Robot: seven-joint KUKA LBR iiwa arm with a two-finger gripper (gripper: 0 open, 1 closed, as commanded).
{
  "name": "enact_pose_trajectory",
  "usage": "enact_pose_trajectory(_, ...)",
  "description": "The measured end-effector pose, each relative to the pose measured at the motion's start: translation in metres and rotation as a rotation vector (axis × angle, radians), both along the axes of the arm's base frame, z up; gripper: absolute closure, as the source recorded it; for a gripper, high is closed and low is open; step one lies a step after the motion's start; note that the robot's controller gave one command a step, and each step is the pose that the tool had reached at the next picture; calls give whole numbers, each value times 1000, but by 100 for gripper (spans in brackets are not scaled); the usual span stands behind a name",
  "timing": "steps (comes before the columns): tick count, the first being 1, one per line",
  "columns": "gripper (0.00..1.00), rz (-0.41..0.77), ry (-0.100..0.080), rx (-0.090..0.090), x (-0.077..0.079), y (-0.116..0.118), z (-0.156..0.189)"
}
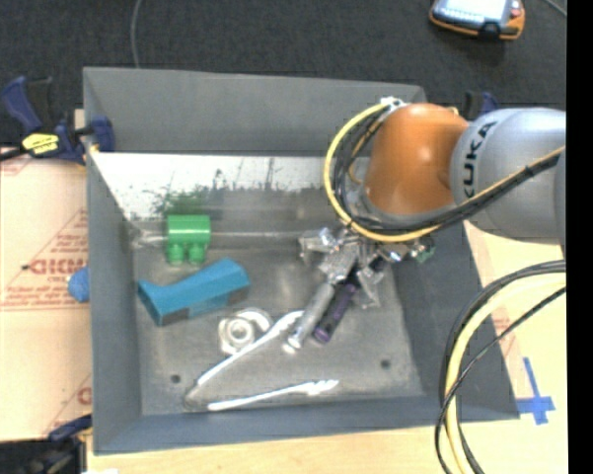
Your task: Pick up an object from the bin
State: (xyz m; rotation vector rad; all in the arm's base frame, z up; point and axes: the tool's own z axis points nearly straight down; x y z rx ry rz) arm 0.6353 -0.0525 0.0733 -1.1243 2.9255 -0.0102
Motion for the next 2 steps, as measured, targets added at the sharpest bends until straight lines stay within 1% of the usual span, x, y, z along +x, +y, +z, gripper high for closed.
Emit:
enact_pose_trajectory(1, 0, 20, -5, 2, -28, -7, 0)
enact_pose_trajectory(2, 100, 4, -11, 3, -6, -2, 2)
